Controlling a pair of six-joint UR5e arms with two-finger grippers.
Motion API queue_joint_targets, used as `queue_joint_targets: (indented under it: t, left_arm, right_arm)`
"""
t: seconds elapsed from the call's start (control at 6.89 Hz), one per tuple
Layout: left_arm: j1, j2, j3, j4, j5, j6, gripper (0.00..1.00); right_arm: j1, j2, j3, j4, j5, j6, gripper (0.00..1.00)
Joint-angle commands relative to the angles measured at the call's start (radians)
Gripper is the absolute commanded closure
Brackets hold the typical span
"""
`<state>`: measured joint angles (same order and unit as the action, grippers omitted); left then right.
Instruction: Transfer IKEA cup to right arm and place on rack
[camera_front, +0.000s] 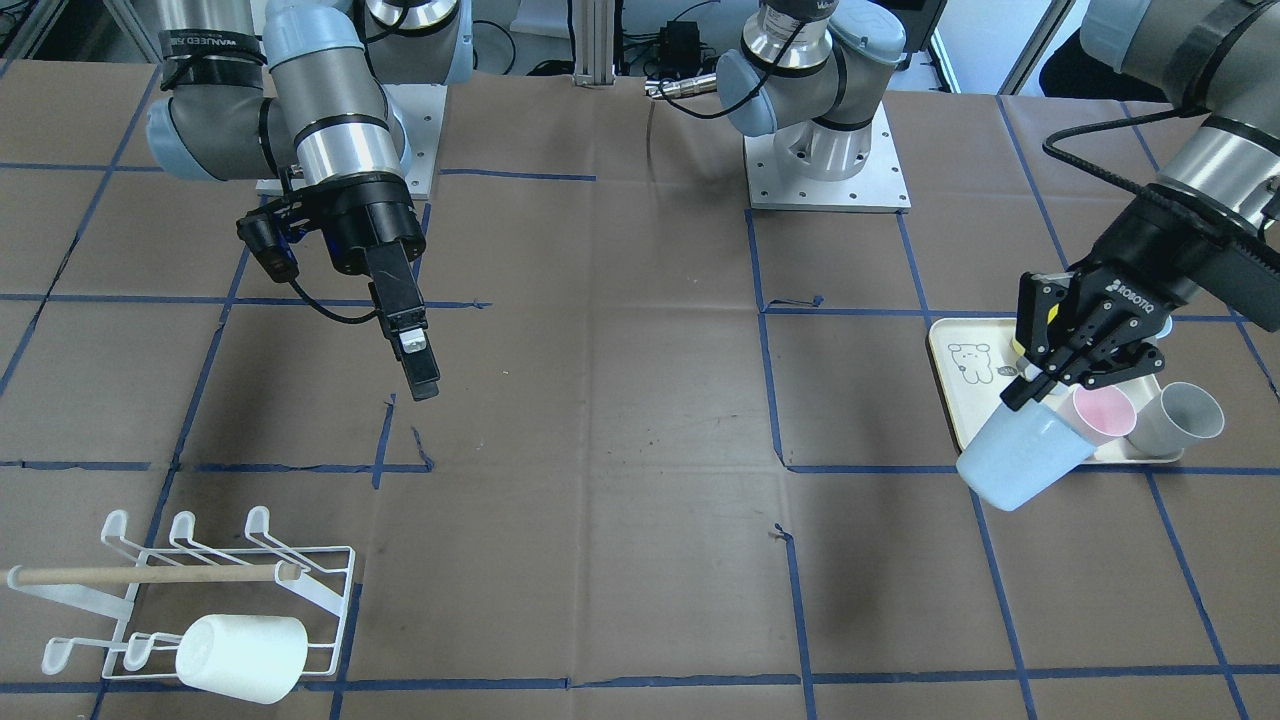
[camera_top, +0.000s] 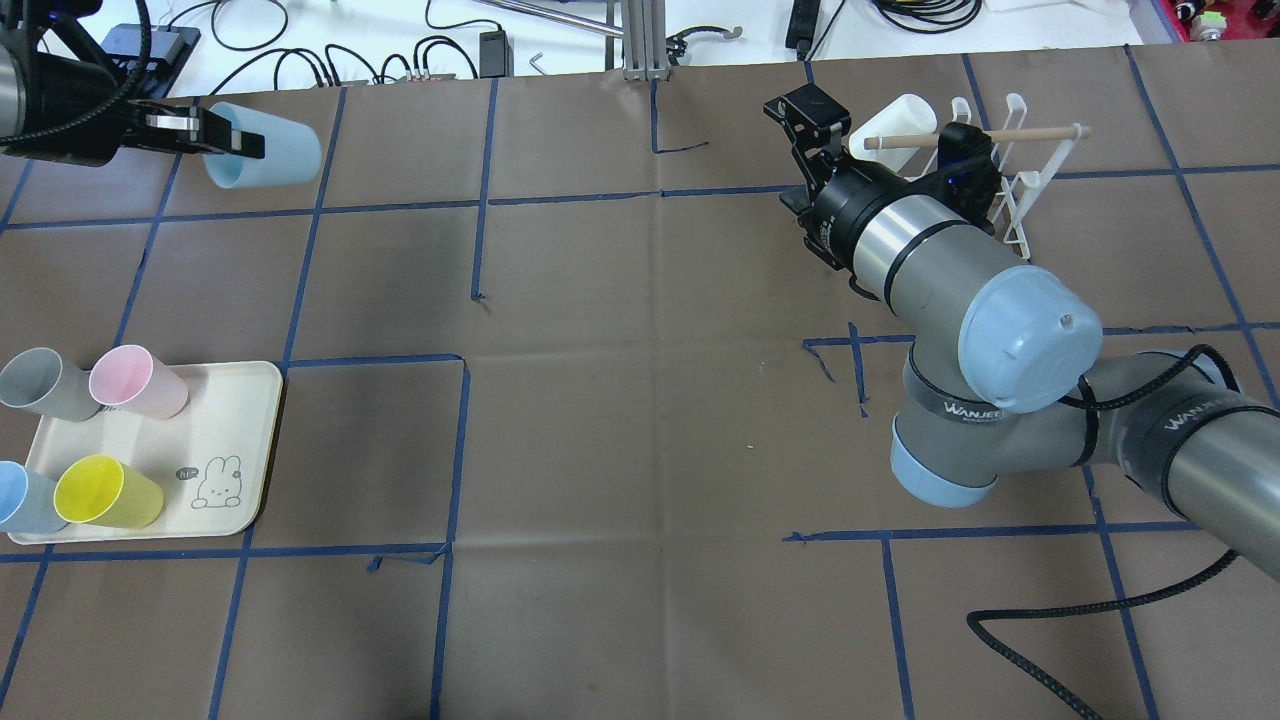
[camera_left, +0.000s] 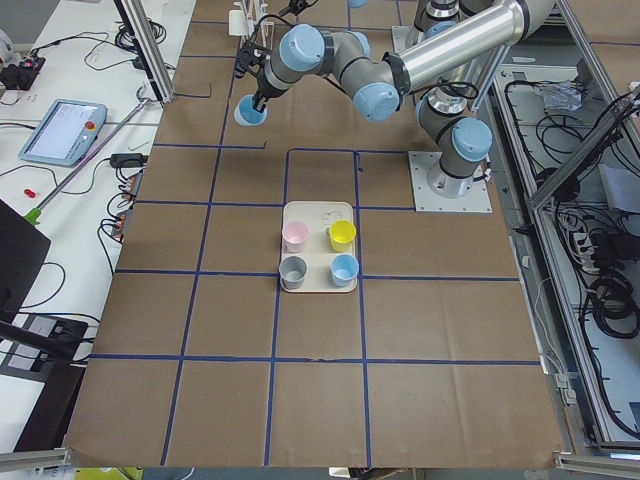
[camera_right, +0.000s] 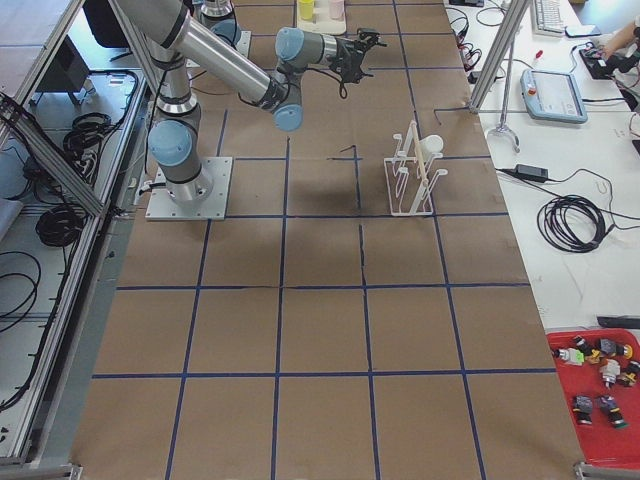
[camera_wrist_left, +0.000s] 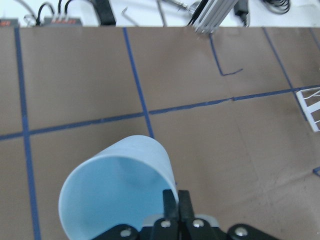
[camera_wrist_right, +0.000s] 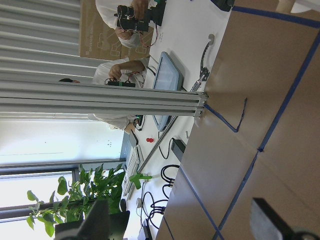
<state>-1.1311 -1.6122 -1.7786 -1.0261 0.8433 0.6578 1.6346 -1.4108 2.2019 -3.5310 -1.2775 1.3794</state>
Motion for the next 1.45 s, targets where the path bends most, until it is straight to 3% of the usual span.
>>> queue_joint_targets:
  t: [0.0,0.15,0.29,0.58,0.87,1.31]
  left_arm:
    - [-0.096,-0.072,-0.094,0.395,-0.204,0.031,1.00]
    - [-0.129,-0.104,-0.146,0.590,-0.242,0.023,1.00]
    - [-0.183,-0.116,-0.192,0.694,-0.286,0.016,1.00]
    - [-0.274,-0.117,-0.322,0.886,-0.341,0.005,1.00]
    - [-0.279,-0.132,-0.440,1.146,-0.378,-0.087,1.00]
    - [-0.280,-0.176,-0.472,1.351,-0.412,-0.249,1.00]
  right_arm:
    - [0.014,-0.001,0.005,-0.013,0.003,0.059,0.00]
    - [0.030,-0.001,0.006,-0.008,0.018,0.093,0.00]
    - [0.033,-0.001,0.006,-0.002,0.073,0.168,0.00]
    - [0.031,-0.005,0.001,0.000,0.098,0.181,0.00]
    - [0.031,-0.011,0.015,0.001,0.118,0.176,0.00]
    - [0.031,-0.002,0.019,0.015,0.119,0.182,0.00]
